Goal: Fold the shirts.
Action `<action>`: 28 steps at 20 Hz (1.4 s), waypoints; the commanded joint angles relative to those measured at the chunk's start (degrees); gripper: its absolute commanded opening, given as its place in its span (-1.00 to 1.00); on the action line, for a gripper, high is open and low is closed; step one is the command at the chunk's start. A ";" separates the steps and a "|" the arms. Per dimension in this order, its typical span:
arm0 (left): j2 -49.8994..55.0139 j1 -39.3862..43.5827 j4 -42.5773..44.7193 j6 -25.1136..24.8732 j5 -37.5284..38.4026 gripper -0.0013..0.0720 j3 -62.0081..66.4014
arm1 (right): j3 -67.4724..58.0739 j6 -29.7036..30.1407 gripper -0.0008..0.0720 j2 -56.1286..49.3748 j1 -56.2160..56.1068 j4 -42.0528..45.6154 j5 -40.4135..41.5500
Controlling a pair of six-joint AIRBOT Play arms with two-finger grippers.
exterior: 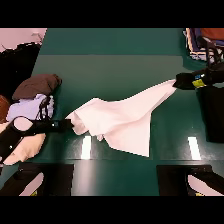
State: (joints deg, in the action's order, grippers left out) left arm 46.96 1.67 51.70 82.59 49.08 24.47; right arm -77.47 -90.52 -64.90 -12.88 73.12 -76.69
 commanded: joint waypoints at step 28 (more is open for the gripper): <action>11.82 -0.04 22.77 1.44 11.06 -0.90 83.65 | -39.71 -0.07 -0.94 1.44 0.02 14.10 -11.93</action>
State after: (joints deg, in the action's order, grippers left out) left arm 54.00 1.65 75.00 84.01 58.15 114.91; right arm -116.60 -90.35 -57.28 -12.88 86.83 -82.72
